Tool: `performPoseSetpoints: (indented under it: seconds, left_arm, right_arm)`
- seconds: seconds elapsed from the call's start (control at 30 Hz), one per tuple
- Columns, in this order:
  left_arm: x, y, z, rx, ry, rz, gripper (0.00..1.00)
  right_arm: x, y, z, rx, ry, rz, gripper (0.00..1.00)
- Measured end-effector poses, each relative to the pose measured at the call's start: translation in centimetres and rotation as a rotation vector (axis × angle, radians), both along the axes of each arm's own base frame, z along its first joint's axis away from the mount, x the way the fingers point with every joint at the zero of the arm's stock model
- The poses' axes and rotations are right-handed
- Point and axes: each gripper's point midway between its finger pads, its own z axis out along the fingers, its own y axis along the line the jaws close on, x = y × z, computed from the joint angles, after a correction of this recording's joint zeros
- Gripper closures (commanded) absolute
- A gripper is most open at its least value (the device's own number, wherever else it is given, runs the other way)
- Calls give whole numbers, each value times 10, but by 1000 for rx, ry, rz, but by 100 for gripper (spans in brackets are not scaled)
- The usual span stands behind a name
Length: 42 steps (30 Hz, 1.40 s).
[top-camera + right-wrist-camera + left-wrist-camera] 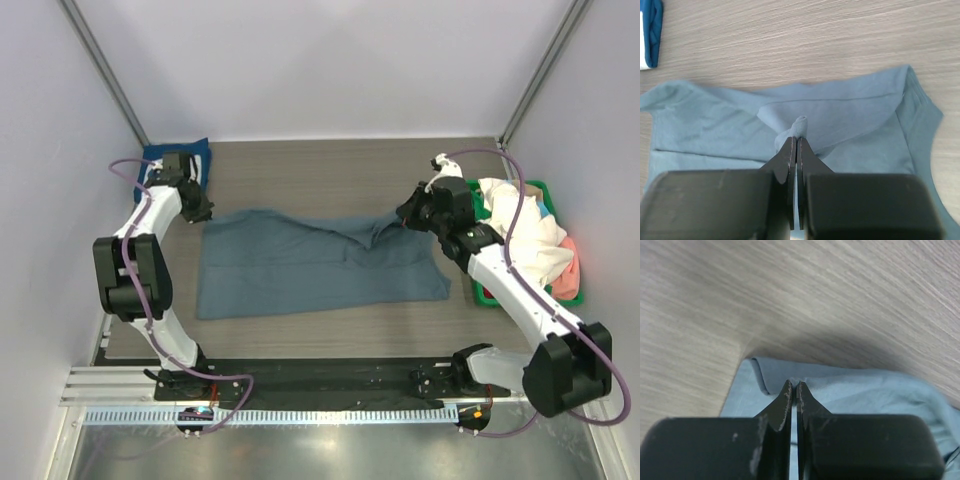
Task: Fold and stack the t-shirts
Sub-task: Fold the tshirt
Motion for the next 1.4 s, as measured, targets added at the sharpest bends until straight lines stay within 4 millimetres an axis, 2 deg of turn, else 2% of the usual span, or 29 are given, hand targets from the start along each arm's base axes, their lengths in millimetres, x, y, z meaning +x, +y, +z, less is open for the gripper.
performPoseSetpoints:
  seconds: [0.13, 0.4, 0.5, 0.63, 0.67, 0.7, 0.73, 0.77, 0.8, 0.83, 0.87, 0.93, 1.03, 1.1, 1.2, 1.3, 1.4]
  left_arm:
    - [-9, 2, 7, 11, -18, 9, 100]
    - [-22, 6, 29, 39, -72, 25, 100]
    - [-30, 7, 31, 49, -77, 31, 100]
    - [-52, 9, 26, 61, -66, 42, 100]
    - [-58, 9, 26, 64, -66, 46, 90]
    - [-64, 10, 24, 68, -61, 49, 79]
    - [-71, 10, 23, 71, -57, 56, 73]
    - [-75, 10, 22, 70, -58, 68, 69]
    - [-78, 11, 23, 71, -60, 76, 66]
    - [-84, 12, 23, 74, -63, 86, 62]
    - [-87, 13, 25, 79, -71, 100, 51]
    - [-95, 16, 34, 92, -99, 126, 50]
    - [-102, 21, 59, 105, -184, 164, 51]
    - [-102, 22, 77, 108, -253, 174, 54]
    - [-98, 19, 92, 105, -317, 165, 57]
    - [-85, -2, 81, 98, -295, 94, 58]
    - [-68, -47, 47, 88, -202, -55, 60]
  right_arm:
    - [-20, -9, 2, 4, -17, -18, 99]
    - [-48, -20, 7, 10, -21, -33, 99]
    - [-58, -25, 9, 14, -25, -48, 99]
    - [-77, -34, -2, 24, -6, -85, 99]
    - [-82, -37, -7, 28, 5, -98, 99]
    - [-87, -41, -15, 28, 23, -117, 93]
    - [-92, -44, -22, 29, 42, -135, 86]
    - [-97, -48, -31, 23, 68, -156, 76]
    - [-101, -52, -39, 16, 94, -182, 44]
    - [-104, -55, -44, 17, 115, -203, 36]
    - [-107, -59, -48, 7, 131, -223, 30]
    - [-109, -63, -51, 0, 144, -249, 29]
    - [-110, -65, -52, 3, 152, -269, 30]
    - [-108, -63, -53, 9, 162, -265, 31]
    - [-102, -52, -60, 26, 193, -237, 31]
    - [-97, -35, -76, 24, 251, -187, 31]
    - [-89, -16, -100, -4, 339, -139, 31]
